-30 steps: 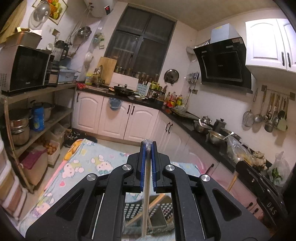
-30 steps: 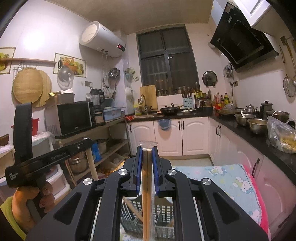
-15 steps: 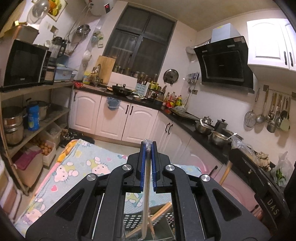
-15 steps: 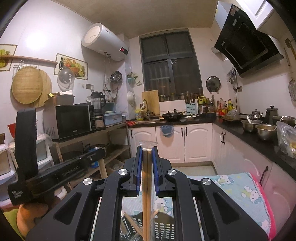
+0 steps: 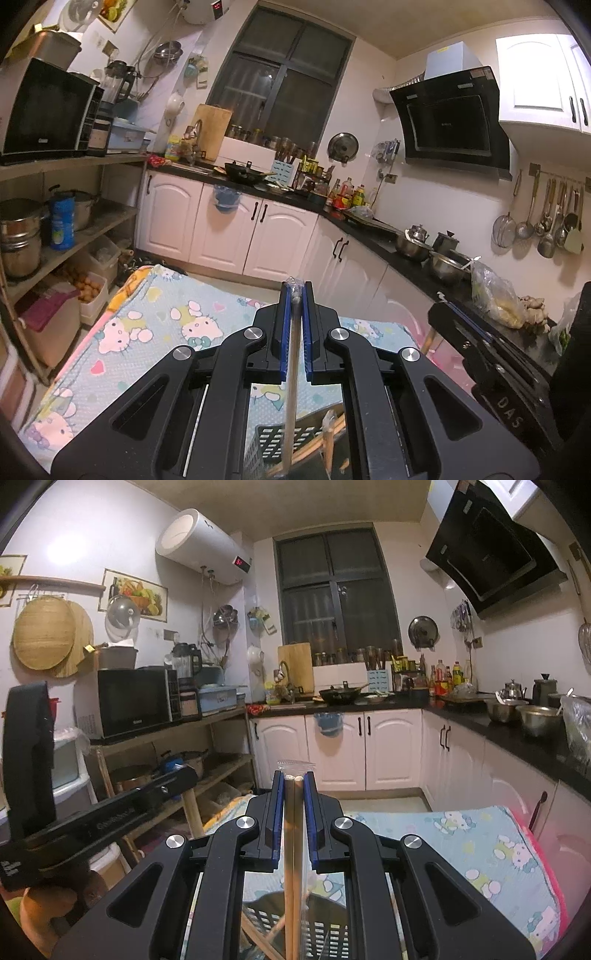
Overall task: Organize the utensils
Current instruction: 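Lift both held chopsticks and carry them over the green caddy, then lower the right gripper's chopstick into the caddy while the left gripper lowers its own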
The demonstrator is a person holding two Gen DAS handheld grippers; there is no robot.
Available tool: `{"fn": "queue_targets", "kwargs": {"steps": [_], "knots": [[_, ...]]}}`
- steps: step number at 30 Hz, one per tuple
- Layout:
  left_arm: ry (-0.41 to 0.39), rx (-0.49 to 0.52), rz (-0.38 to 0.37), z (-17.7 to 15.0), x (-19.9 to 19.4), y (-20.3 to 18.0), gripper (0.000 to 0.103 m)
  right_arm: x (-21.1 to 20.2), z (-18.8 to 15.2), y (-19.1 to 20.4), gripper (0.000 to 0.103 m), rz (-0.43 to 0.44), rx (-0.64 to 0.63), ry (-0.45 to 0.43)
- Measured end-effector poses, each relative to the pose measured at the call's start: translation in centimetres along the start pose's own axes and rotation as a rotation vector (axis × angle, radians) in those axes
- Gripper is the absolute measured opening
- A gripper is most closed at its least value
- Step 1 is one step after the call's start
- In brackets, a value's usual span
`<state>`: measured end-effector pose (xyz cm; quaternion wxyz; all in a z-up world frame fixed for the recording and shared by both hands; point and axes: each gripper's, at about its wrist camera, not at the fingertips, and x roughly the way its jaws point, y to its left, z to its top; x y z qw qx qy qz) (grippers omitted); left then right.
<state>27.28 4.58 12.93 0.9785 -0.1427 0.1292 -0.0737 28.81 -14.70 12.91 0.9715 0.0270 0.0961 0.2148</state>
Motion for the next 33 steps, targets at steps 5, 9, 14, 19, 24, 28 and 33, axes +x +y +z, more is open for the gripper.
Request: {"fn": "queue_targets", "kwargs": {"steps": [5,9,14,19,24,28,33], "knots": [[0.023,0.007,-0.005,-1.1,0.7,0.4,0.001,0.8,-1.6,0.2,0.011,-0.007,-0.024,0.013],[0.031,0.026,-0.009,-1.8,0.9,0.6,0.001,0.8,-2.6,0.3,0.011,-0.014,-0.044,0.015],[0.040,0.034,-0.009,-2.5,0.9,0.6,0.001,0.8,-3.6,-0.1,0.011,-0.026,-0.041,0.030],[0.069,0.050,-0.007,-3.1,0.7,0.5,0.002,0.3,-4.1,-0.6,0.011,-0.028,-0.028,0.038],[0.095,0.076,0.000,-4.0,0.1,-0.2,0.002,-0.5,-4.4,-0.8,0.011,-0.015,-0.016,0.046],[0.119,0.081,0.013,-4.8,-0.2,-0.1,0.002,-0.7,-4.9,-1.2,0.011,-0.016,-0.011,0.090],[0.150,0.066,0.025,-5.8,-0.4,0.6,0.002,-0.8,-6.3,-1.8,0.011,-0.032,0.003,0.165]]}}
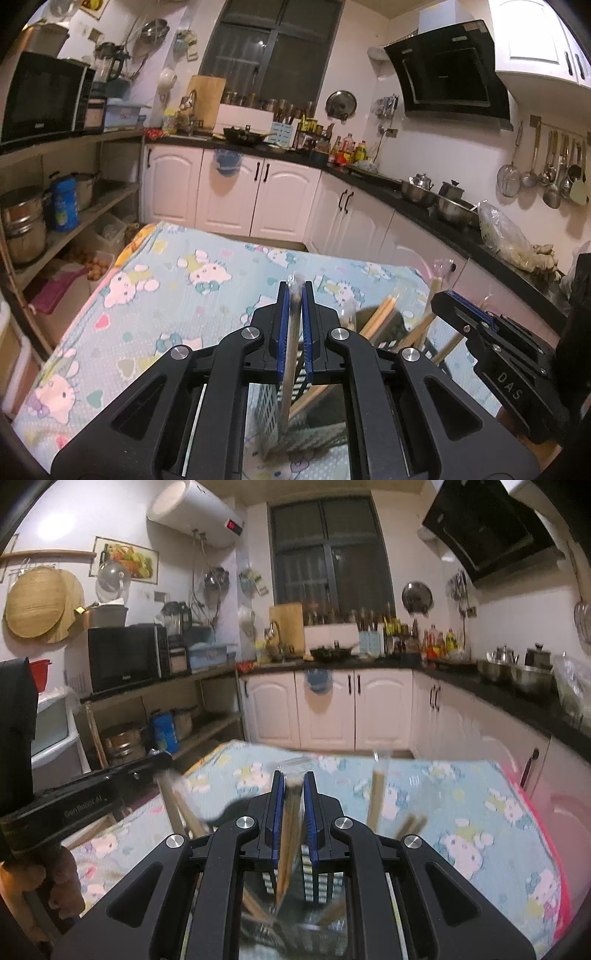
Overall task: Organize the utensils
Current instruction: 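Open both grippers and withdraw them from the caddy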
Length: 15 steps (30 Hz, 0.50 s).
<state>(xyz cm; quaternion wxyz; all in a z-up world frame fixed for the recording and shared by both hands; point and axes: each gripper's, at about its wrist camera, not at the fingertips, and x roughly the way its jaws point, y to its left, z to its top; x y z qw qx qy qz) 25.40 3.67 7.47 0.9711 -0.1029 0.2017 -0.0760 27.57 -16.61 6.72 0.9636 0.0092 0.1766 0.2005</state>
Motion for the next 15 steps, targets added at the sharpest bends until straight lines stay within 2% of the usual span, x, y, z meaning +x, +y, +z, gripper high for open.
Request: {"fn": "queue_targets", "kwargs": {"steps": [6,8,11,13,14,15], "knots": [[0.026,-0.017,0.001,-0.7,-0.1,0.5,0.002,-0.3,-0.8,-0.6,0.011,0.003,0.026,0.034],[0.034,-0.019,-0.001,-0.8,-0.3,0.5,0.006,-0.4,-1.0,-0.8,0.011,0.004,0.031,0.040],[0.055,-0.019,-0.001,-1.1,-0.4,0.5,0.017,-0.7,-1.1,-0.9,0.012,0.001,0.033,0.054],[0.065,-0.023,-0.003,-1.4,-0.5,0.5,0.020,-0.8,-1.2,-1.0,0.019,0.003,0.038,0.064],[0.071,-0.024,-0.003,-1.5,-0.5,0.4,0.021,-0.9,-1.3,-1.0,0.030,0.001,0.040,0.073],[0.076,-0.026,-0.002,-1.6,-0.5,0.5,0.026,-1.1,-1.3,-1.0,0.034,0.004,0.044,0.078]]}}
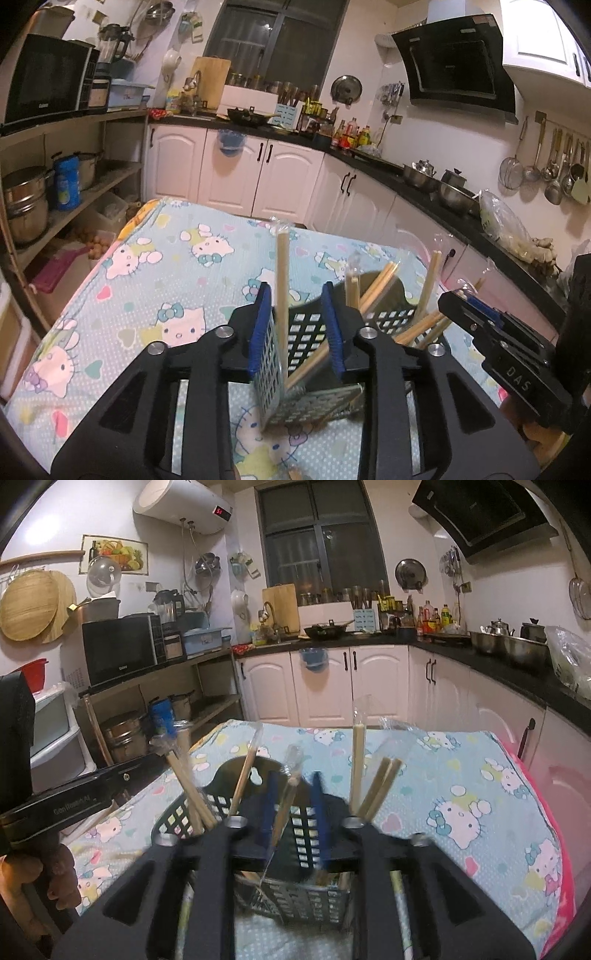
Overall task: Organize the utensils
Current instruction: 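Open both grippers and withdraw them from the caddy, then move both grippers down to the remaining wrapped chopsticks on the bedspread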
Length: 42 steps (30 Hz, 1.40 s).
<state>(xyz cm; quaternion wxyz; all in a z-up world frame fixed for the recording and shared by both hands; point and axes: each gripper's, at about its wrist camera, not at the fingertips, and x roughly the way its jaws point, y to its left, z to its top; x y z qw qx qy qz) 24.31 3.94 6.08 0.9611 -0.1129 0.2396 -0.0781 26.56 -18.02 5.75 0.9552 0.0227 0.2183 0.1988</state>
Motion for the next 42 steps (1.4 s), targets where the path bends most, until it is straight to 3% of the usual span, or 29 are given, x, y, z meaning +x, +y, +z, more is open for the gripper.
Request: {"fn": "queue_targets", "kwargs": {"steps": [4,10,19,27,42], "knots": [[0.007,-0.001,0.006,-0.5,-0.6,-0.1,0.035,-0.6,-0.1,0.3,0.034,-0.004,-0.005,0.012],[0.011,0.007,0.022,-0.9,-2.1,0.0,0.053,-1.9,-0.5,0.5,0.044,0.012,-0.001,0.024],[0.002,-0.017,0.053,-1.9,-5.2,0.7,0.070,-4.1,-1.6,1.0,0.063,0.015,0.014,0.035],[-0.023,-0.023,0.049,-2.6,-7.3,1.2,0.079,-6.7,-2.2,1.1,0.072,0.001,0.016,0.024],[0.004,-0.062,0.084,-5.8,-9.8,3.1,0.084,-8.5,-4.6,1.9,0.076,0.007,0.000,0.063]]}}
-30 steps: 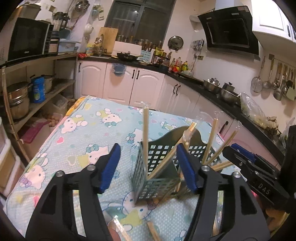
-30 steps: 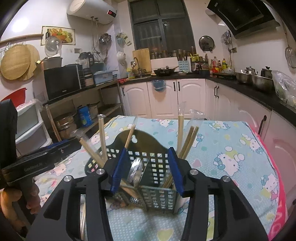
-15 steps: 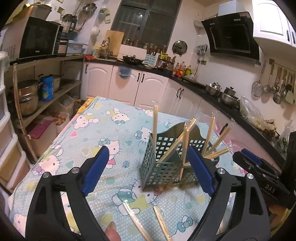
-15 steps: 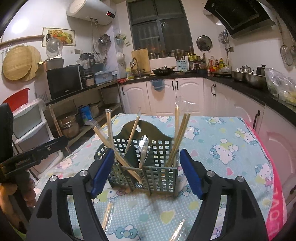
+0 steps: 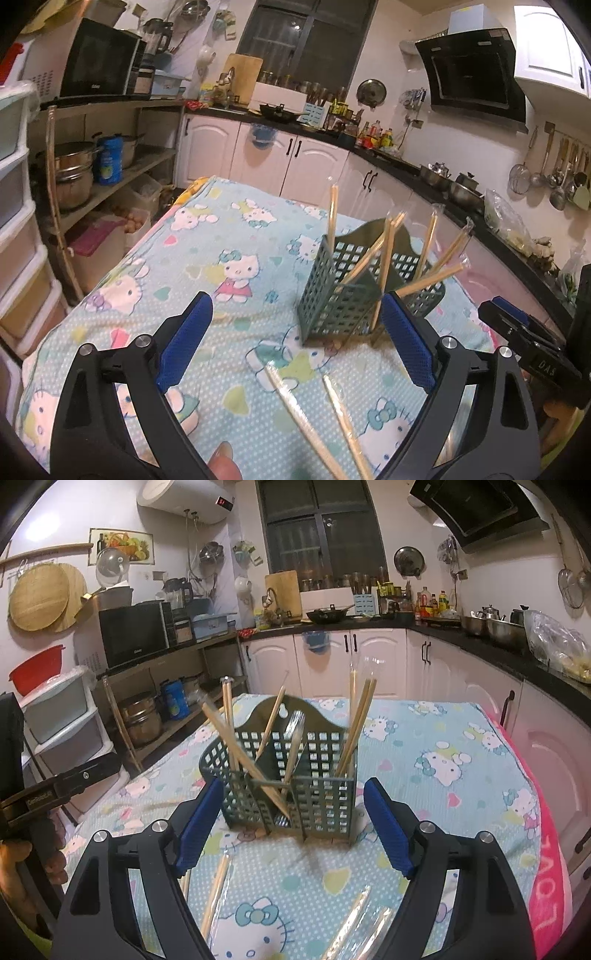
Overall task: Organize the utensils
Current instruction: 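Move both grippers down to the remaining wrapped chopsticks on the bedspread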
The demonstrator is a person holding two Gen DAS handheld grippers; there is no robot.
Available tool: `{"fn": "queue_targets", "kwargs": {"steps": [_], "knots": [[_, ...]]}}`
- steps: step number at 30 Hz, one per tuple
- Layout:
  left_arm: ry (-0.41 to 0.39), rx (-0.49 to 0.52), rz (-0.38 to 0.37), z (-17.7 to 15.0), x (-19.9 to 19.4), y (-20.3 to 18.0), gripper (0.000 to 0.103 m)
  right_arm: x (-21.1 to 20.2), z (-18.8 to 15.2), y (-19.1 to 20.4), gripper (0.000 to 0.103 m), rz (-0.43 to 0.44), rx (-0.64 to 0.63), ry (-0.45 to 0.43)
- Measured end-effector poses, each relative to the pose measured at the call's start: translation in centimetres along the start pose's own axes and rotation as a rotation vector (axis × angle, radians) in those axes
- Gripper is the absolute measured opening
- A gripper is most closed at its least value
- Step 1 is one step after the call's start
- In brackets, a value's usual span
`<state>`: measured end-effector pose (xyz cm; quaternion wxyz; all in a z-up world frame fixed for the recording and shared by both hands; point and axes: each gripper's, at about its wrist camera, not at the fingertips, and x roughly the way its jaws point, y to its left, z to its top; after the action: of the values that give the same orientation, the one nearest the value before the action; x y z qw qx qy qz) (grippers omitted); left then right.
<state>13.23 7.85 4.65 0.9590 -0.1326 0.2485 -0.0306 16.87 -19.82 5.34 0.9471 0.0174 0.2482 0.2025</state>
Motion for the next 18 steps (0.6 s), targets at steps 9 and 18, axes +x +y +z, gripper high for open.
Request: {"fn": "queue_targets", "kwargs": {"steps": [9,18], "knots": [[0.010,-0.002,0.006,-1.3,-1.1,1.0,0.084,-0.1,-1.7,0.7,0.076,0.005,-0.009,0.043],[0.065,-0.009,-0.004,-2.7,-0.5,1.8,0.085,-0.5,-3.5,1.1,0.076,-0.010,-0.041,0.100]]}}
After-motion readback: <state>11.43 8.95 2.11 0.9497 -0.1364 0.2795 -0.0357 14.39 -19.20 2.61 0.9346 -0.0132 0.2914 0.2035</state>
